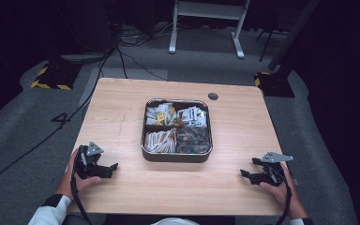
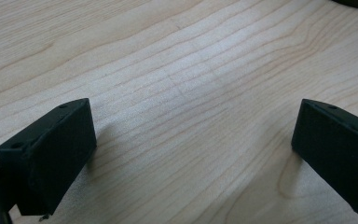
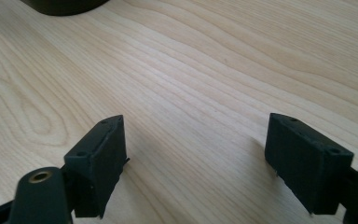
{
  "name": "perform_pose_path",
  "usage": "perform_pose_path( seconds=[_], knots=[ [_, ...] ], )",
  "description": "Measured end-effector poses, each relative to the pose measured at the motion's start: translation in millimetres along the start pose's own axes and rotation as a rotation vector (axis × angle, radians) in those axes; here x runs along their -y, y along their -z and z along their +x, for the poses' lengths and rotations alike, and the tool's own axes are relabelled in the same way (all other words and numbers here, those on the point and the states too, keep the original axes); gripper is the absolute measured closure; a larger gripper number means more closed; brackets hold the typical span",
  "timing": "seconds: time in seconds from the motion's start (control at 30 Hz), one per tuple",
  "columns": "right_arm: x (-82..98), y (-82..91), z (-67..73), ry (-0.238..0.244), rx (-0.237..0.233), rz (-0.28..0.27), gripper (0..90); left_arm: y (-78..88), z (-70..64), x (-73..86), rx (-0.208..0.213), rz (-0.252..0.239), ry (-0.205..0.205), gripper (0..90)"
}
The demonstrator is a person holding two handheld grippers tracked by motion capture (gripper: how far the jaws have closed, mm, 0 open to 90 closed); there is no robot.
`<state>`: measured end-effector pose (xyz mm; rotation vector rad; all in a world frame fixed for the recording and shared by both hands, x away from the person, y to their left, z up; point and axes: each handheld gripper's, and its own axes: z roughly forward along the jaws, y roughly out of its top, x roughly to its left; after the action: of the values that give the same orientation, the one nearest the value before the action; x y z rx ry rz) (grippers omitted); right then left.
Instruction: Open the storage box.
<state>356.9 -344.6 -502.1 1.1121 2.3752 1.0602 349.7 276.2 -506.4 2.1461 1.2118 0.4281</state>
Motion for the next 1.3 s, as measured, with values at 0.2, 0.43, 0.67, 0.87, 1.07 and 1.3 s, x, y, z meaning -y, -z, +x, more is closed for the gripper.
perform_pose_path(
  seconds=[0.2,0.43,0.67,0.87,1.07,1.3],
  knots=[
    [2.0,-1.0,1.7,0.010,0.039,-0.008,20.3,0.9,2.4,1.0,0.015,-0.001,-0.018,0.0],
    [3.2,0.2,1.3,0.003,0.051,-0.008,19.7,0.9,3.4,1.1,0.018,-0.001,-0.024,0.0],
    [-0.7,1.4,-1.3,-0.007,0.060,0.033,19.6,2.5,5.0,3.0,0.029,-0.001,-0.036,0.1],
    [-5.0,0.8,-1.1,-0.017,0.080,0.069,16.6,3.1,6.0,3.4,0.039,0.001,-0.045,0.1],
    [-10.0,1.4,-5.1,-0.030,0.064,0.046,17.6,3.1,6.3,3.5,0.042,0.000,-0.049,0.1],
    [-24.8,5.4,-6.3,-0.031,0.016,-0.012,19.4,3.2,6.5,3.6,0.044,0.000,-0.050,0.1]
  ],
)
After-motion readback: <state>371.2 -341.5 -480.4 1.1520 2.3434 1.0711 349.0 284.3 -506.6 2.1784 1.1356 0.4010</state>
